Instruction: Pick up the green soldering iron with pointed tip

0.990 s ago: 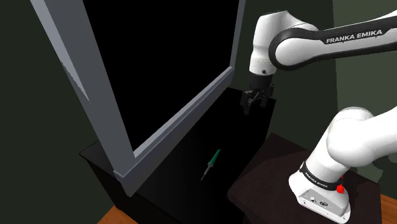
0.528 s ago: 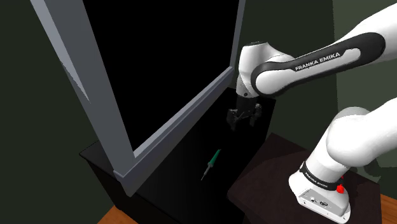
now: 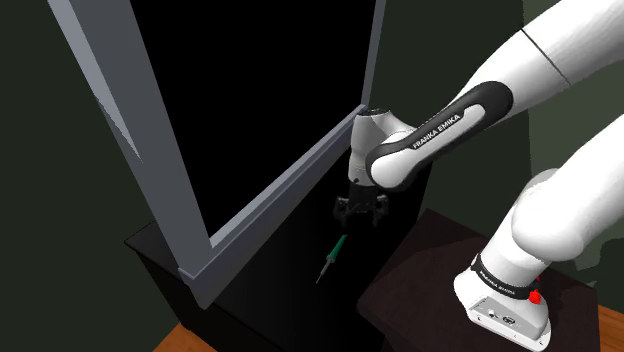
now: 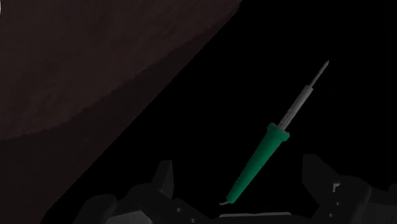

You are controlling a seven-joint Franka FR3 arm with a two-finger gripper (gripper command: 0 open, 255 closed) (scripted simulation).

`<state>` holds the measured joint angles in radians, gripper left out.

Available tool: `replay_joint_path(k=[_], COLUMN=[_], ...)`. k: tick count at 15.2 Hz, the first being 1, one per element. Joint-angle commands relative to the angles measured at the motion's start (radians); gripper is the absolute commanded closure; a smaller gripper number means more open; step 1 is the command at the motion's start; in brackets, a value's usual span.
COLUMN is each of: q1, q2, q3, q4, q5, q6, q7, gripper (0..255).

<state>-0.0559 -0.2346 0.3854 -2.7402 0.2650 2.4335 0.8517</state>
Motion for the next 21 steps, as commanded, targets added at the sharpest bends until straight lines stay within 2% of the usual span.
replay_joint_path(k=[1, 6, 10, 19, 20, 21], q1=[-0.011, -0.018, 0.037, 0.085, 0.087, 0.087], q2=[0.1, 0.361, 0.545, 0.671, 0.672, 0.673], q3=[0.026, 0.034, -0.029, -0.089, -0.089, -0.09], q4=[0.02, 0.095, 0.176, 0.206, 0.207, 0.208], q5=[-0.007, -0.103, -0.179, -0.225, -0.225, -0.225], q6=[0.085, 0.273, 0.382, 0.478, 0.478, 0.479], q7=[0.078, 0.296, 0.452, 0.472, 0.474, 0.474], gripper=[0, 0, 0, 0, 255, 255])
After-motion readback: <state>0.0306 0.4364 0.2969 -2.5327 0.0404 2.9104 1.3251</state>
